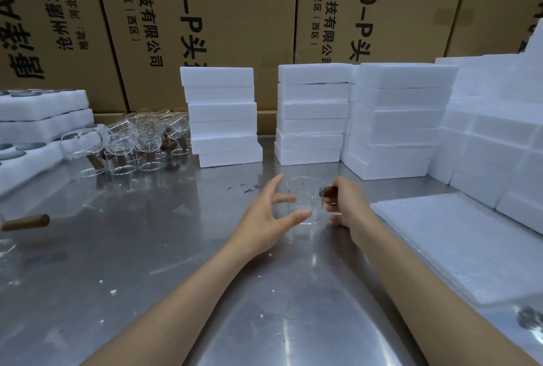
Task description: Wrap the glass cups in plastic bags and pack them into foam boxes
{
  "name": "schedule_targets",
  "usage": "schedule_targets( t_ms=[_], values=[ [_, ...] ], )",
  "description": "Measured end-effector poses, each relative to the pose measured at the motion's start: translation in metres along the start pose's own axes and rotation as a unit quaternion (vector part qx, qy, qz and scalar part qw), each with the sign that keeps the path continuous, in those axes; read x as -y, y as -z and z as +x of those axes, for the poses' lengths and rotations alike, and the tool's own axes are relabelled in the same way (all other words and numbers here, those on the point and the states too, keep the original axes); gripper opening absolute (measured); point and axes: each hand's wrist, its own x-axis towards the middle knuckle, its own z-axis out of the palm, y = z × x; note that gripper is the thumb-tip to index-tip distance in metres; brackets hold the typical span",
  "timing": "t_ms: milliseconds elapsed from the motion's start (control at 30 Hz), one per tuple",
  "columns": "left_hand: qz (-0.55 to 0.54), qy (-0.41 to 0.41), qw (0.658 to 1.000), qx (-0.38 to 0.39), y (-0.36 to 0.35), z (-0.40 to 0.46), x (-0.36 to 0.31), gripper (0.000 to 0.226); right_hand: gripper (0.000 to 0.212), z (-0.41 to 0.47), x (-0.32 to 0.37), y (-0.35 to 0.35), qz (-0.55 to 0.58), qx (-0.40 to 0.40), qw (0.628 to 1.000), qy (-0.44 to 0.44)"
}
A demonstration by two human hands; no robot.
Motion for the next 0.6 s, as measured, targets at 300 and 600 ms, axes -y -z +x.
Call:
schedule_targets(
  t_ms=[300,600],
  values=[
    [0.042,0.018,0.998,0.048,-0.003,0.001,0.005,0.095,0.030,0.007,0.001,0.003,-0.126,-0.010,0.991,-0.045],
    [-0.043,0.018,0.999,0.012,0.001,-0.003,-0.007,0.103,0.035,0.013,-0.009,0.039,-0.487,-0.246,0.833,0.093]
  ],
)
